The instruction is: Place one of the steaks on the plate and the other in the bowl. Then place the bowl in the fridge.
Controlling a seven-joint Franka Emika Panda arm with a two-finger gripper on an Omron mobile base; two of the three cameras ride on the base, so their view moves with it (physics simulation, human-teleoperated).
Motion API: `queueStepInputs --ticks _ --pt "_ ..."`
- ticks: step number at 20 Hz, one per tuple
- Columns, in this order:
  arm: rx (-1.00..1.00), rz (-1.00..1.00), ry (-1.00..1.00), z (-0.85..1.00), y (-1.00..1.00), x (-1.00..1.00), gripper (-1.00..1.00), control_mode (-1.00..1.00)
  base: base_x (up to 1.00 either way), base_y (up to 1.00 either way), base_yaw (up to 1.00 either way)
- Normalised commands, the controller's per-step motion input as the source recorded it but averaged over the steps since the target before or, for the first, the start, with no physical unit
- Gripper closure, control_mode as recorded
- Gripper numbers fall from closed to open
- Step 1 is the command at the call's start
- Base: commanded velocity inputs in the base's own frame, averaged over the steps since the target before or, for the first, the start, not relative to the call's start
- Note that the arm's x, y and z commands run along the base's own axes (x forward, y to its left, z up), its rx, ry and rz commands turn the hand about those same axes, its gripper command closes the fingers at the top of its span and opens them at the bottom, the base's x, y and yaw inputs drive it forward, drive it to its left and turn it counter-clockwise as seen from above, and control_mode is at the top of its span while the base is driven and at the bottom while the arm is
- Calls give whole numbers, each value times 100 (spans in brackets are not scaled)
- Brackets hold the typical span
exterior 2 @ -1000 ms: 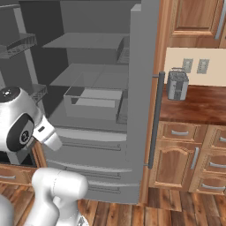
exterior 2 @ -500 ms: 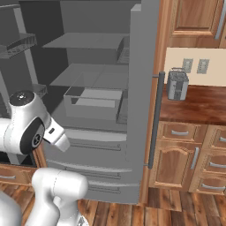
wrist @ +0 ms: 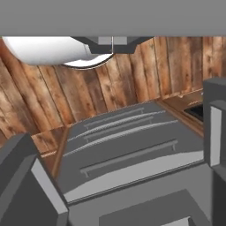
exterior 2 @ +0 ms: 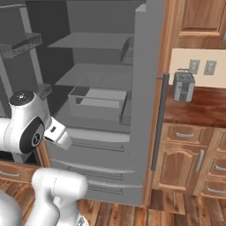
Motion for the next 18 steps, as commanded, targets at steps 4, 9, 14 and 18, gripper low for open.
queueStepInputs --ticks 4,9,14,18 --pt "0 0 0 0 0 0 100 100 -19 0 33" --pt "0 0 0 0 0 0 100 100 -33 -5 38" --pt "0 0 0 0 0 0 100 100 -52 -2 44" --pt "0 0 0 0 0 0 100 100 -38 0 50"
